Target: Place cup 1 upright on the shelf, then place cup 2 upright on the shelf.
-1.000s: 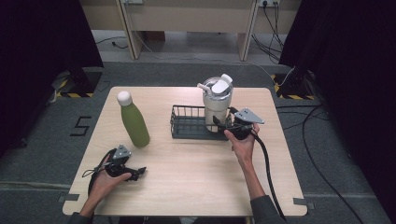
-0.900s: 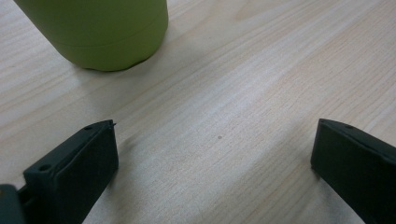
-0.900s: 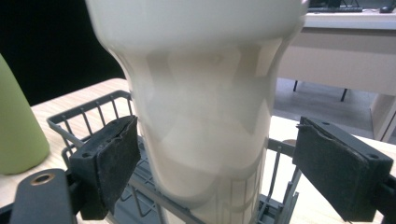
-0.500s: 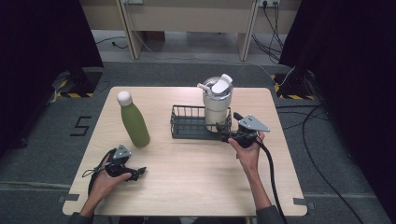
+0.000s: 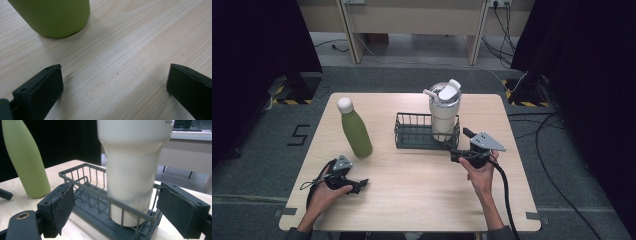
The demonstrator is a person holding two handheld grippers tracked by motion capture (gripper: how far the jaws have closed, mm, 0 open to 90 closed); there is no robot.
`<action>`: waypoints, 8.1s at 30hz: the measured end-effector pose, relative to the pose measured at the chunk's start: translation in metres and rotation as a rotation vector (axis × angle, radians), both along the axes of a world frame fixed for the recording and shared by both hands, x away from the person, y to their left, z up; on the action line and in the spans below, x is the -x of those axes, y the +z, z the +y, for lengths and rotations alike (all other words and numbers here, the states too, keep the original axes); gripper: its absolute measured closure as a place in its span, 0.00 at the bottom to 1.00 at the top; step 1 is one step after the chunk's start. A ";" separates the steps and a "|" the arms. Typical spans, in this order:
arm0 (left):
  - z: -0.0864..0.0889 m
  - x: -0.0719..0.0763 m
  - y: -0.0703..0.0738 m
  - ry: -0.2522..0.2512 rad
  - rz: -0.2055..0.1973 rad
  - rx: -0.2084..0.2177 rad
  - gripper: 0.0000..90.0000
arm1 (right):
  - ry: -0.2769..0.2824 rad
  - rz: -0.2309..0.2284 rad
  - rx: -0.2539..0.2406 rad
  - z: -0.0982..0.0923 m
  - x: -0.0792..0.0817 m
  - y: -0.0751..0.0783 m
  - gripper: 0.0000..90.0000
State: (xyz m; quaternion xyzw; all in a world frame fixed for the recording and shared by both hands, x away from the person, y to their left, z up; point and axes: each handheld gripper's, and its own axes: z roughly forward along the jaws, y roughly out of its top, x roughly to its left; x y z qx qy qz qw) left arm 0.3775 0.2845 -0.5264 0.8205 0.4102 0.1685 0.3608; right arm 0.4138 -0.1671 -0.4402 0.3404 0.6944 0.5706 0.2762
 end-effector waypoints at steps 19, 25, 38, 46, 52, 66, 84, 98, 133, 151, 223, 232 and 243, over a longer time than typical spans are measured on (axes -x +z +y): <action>0.000 0.000 0.000 0.000 0.000 0.000 0.00 | 0.028 0.020 0.007 -0.004 0.025 -0.005 0.16; 0.000 0.000 0.000 -0.001 0.000 0.000 0.00 | 0.028 0.027 0.017 -0.006 0.030 -0.008 0.17; 0.000 0.000 0.000 -0.001 0.000 0.000 0.00 | 0.026 0.049 0.023 -0.012 0.043 -0.016 0.17; 0.000 0.000 0.000 -0.001 0.000 0.000 0.00 | 0.029 0.061 0.024 -0.015 0.049 -0.021 0.17; 0.000 0.000 0.000 -0.001 0.000 0.000 0.00 | 0.035 0.069 0.028 -0.016 0.052 -0.025 0.17; 0.000 0.000 0.000 -0.002 0.000 0.000 0.00 | 0.035 0.099 0.055 -0.024 0.065 -0.036 0.17; 0.000 0.000 0.000 -0.002 0.000 0.000 0.00 | 0.047 0.151 0.113 -0.031 0.085 -0.052 0.17; 0.000 0.000 0.000 -0.002 0.000 0.000 0.00 | 0.056 0.208 0.214 -0.026 0.095 -0.059 0.17; 0.000 0.000 0.000 -0.002 0.000 0.000 0.00 | 0.024 0.380 0.367 -0.027 0.106 -0.078 0.17; 0.001 0.001 0.000 -0.001 -0.005 0.008 0.04 | 0.038 0.431 0.366 -0.027 0.106 -0.079 0.15; 0.004 -0.063 0.014 0.179 -0.298 0.247 0.17 | 0.050 0.434 0.369 -0.027 0.104 -0.079 0.13; 0.002 -0.068 0.013 0.184 -0.313 0.263 0.17 | 0.050 0.434 0.369 -0.027 0.104 -0.079 0.13; 0.000 -0.074 0.010 0.191 -0.325 0.291 0.20 | 0.050 0.434 0.369 -0.027 0.104 -0.079 0.13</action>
